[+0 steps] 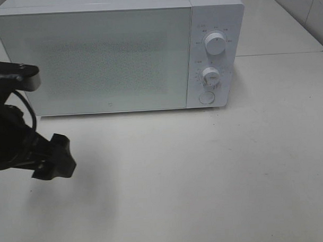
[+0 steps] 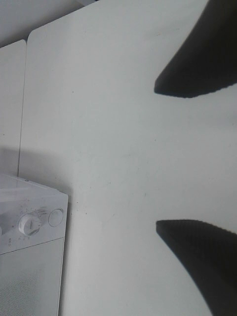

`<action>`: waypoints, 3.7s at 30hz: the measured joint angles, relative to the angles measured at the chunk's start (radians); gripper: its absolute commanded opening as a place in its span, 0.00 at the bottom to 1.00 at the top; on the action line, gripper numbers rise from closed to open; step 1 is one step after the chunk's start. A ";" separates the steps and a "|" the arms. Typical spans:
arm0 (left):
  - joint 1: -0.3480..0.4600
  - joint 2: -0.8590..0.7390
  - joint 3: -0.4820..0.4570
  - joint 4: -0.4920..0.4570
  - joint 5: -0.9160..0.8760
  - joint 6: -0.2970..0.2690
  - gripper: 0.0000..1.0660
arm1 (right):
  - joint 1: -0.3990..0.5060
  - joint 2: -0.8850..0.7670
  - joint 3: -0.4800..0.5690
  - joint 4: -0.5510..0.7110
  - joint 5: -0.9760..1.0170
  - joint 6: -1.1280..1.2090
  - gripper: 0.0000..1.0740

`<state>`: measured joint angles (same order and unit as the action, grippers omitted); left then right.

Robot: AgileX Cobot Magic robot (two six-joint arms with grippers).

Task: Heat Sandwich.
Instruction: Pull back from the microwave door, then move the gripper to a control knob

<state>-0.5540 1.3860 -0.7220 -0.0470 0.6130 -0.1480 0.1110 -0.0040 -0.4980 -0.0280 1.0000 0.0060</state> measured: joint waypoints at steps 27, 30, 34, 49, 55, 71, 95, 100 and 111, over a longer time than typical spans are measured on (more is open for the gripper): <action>0.405 -0.511 0.042 0.000 0.550 0.102 0.92 | 0.000 0.000 0.000 0.000 0.000 0.000 0.63; 0.405 -0.607 0.086 -0.001 0.551 0.125 0.92 | 0.000 0.000 0.000 0.000 0.000 0.000 0.63; 0.405 -0.705 0.119 -0.002 0.551 0.131 0.92 | 0.000 0.000 0.000 0.000 0.000 0.000 0.63; 0.405 -1.062 0.200 -0.026 0.474 0.198 0.92 | 0.000 0.000 0.000 0.000 0.000 0.000 0.63; 0.405 -1.068 0.200 -0.027 0.472 0.200 0.92 | 0.000 0.000 0.000 0.000 0.000 0.000 0.63; 0.579 -1.339 0.200 -0.028 0.471 0.202 0.92 | 0.000 0.000 0.000 0.000 0.000 0.000 0.63; 0.581 -1.390 0.203 -0.029 0.471 0.201 0.92 | 0.000 0.000 0.000 0.000 0.000 0.000 0.63; 0.581 -1.390 0.203 -0.029 0.471 0.201 0.92 | 0.000 0.000 0.000 0.000 0.000 0.000 0.63; 0.581 -1.390 0.203 -0.029 0.471 0.201 0.92 | 0.000 0.000 0.000 0.000 0.000 0.000 0.63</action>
<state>0.0270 -0.0040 -0.5190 -0.0760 1.0840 0.0530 0.1110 -0.0040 -0.4980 -0.0280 1.0000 0.0060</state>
